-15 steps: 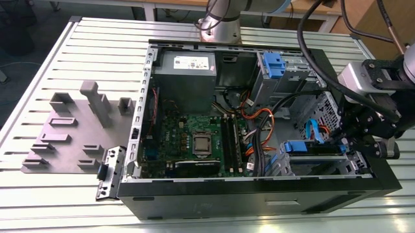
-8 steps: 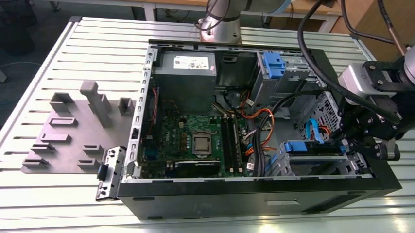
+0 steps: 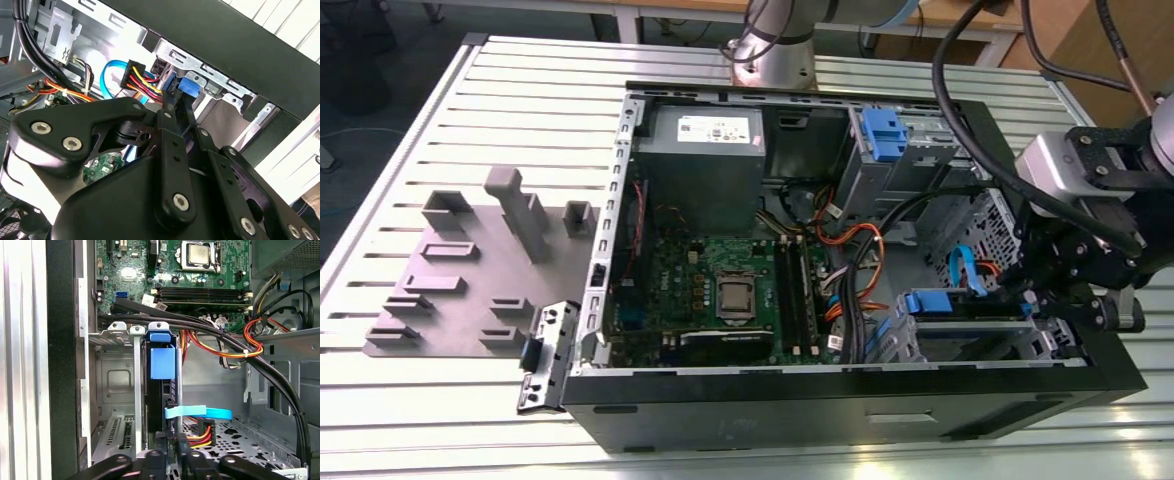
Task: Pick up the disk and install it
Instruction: 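Insert the second disk wire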
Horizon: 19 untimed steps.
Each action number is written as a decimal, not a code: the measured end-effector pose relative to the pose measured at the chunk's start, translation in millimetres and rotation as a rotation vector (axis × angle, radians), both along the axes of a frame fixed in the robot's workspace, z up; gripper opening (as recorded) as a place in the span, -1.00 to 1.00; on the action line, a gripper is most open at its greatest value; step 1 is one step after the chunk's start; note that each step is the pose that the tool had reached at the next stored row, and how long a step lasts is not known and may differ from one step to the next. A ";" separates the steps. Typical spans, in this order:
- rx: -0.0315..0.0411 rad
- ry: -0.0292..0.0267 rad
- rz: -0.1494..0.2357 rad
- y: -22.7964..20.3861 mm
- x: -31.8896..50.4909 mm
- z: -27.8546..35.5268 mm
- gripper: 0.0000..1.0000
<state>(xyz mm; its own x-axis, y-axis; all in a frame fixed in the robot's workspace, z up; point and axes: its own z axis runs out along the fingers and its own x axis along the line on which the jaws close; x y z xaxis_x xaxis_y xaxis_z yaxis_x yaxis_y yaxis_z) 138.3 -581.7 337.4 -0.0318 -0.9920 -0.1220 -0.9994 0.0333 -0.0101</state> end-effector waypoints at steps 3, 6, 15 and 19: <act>-0.0003 0.0000 0.000 0.0 0.0 -0.1 -0.52; -0.0004 0.0000 0.000 0.0 0.0 -1.6 -0.52; -0.0013 -0.0001 0.000 0.0 0.0 -5.9 -0.52; -0.0007 0.0000 0.000 0.0 2.6 -6.4 -0.52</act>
